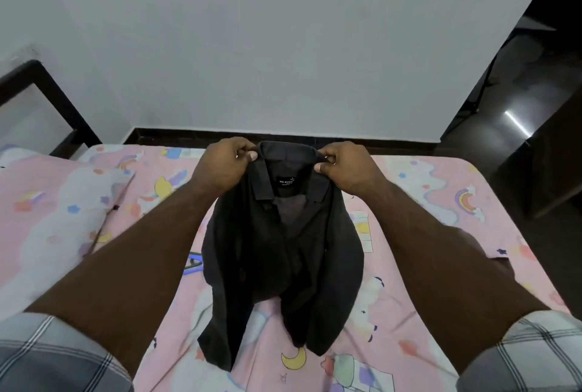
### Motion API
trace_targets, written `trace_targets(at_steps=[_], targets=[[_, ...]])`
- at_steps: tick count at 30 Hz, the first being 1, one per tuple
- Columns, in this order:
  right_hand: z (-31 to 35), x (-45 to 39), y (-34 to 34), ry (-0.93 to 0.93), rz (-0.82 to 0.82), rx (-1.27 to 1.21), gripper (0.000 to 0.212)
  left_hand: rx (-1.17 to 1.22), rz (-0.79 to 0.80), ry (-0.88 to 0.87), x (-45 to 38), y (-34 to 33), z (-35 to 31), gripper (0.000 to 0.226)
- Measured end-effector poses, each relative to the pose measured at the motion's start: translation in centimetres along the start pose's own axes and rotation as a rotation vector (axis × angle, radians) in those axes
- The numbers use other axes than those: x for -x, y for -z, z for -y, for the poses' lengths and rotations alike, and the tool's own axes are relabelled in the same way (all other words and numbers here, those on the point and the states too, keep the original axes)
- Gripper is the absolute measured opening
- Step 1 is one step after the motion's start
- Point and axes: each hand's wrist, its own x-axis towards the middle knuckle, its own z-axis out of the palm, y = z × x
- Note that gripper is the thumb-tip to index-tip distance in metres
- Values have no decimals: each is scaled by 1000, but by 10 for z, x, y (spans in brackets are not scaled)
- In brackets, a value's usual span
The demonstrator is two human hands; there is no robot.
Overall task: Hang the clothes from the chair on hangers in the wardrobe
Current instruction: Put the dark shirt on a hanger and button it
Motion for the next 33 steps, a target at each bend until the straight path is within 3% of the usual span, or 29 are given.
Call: trace_targets(at_steps=[3,7,12,19,25,33], targets=[[-31,-46,-25,-47,13,25,21,-31,21,31,-40,-33,14,14],[-65,-107,-56,-95,-100,2,33,93,-62,156,-98,-80,27,14],[-100,-130,-105,-180,-113,-137,55,244,-96,268,-117,-134,56,39],[-135,-49,-198,-295,66,-208,53,99,91,400,-13,-221,113,38],[-145,34,-256,-544,189,-233,48,78,305,585,87,-262,132,32],[-159,108,-285,-676,244,-178,37,147,388,770,159,-289,137,30]])
